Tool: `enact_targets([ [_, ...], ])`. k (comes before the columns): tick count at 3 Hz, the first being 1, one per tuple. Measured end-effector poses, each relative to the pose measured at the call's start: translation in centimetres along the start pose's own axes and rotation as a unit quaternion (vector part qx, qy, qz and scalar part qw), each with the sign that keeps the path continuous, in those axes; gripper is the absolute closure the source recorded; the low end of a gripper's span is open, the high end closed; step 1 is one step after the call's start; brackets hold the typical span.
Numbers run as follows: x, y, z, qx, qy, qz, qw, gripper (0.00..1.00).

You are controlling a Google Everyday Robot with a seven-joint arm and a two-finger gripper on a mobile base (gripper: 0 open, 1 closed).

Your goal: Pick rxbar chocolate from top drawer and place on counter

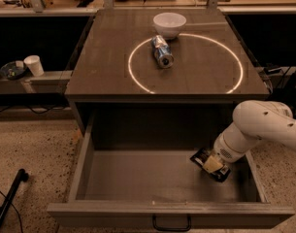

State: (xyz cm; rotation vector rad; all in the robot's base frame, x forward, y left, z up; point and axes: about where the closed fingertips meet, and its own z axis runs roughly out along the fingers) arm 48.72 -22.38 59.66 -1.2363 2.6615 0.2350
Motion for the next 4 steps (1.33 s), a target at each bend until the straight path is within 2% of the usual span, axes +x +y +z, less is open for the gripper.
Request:
enact_targets([
  [1, -0.8, 0.2, -3.2, -0.007, -0.046, -0.028, 0.9985, 1.0],
  [2, -1.9, -0.6, -10.0, 0.018, -0.067, -0.094, 0.9931, 1.0],
  [3, -3.5, -1.2, -18.0, 0.058, -0.05, -0.15, 0.9857, 1.0],
  [4, -6.9, -2.9, -25.5, 0.093, -0.018, -0.163, 0.9821, 1.0],
])
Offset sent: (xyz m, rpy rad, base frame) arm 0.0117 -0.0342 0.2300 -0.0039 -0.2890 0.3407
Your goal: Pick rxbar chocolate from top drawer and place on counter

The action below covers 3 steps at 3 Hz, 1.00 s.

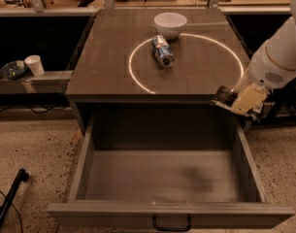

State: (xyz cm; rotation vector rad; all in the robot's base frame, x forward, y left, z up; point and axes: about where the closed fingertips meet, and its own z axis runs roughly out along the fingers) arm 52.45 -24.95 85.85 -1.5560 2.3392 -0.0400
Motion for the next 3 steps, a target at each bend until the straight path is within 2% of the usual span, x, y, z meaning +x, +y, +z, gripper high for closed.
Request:
enact_targets([
  [1, -2.0, -3.3, -2.3, -0.002, 0.006, 0.036, 0.9993, 1.0],
  [2, -3.4, -6.7, -2.4, -0.017, -0.026, 0.084, 0.996, 1.0],
  [3, -4.9, -8.9, -2.4, -0.011, -0.063, 0.13, 0.9894, 1.0],
])
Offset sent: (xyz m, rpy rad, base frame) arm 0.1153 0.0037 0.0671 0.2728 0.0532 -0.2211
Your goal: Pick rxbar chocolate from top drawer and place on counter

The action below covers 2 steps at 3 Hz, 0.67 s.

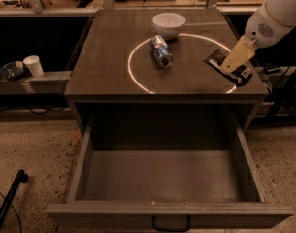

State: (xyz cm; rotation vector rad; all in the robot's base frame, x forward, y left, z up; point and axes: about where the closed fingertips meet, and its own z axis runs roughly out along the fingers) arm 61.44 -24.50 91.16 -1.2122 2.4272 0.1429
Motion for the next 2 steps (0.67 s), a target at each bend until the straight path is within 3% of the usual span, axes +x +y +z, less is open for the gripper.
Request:
enact_targets([
  [1, -2.0, -0.7, 1.2, 0.019, -0.022, 0.028, 0.9992, 1.0],
  [2, -3.9, -0.9, 2.4, 0.084, -0.024, 0.046, 0.9951, 0.77],
])
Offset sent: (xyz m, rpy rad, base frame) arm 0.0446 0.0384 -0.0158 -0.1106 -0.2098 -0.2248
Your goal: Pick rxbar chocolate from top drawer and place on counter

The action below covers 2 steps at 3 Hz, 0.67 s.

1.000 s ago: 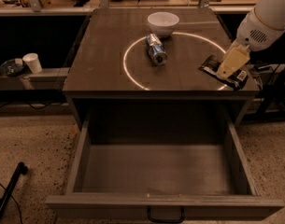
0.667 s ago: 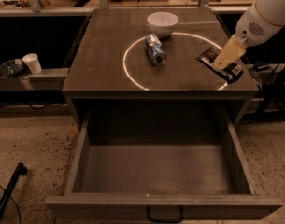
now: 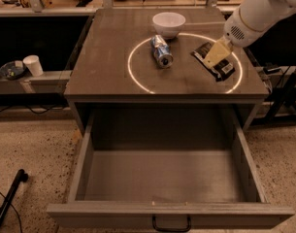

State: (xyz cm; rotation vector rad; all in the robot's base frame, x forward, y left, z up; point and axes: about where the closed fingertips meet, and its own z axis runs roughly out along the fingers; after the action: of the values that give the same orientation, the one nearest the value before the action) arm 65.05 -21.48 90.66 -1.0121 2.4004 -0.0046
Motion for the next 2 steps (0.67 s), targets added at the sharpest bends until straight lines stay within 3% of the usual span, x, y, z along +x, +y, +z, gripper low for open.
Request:
enact_targets([
  [1, 0.49, -0.31, 1.4, 0.055, 0.018, 0.035, 0.9977, 0.46],
  [2, 0.35, -0.19, 1.39, 0.05, 0.016, 0.033, 0.9981, 0.23],
])
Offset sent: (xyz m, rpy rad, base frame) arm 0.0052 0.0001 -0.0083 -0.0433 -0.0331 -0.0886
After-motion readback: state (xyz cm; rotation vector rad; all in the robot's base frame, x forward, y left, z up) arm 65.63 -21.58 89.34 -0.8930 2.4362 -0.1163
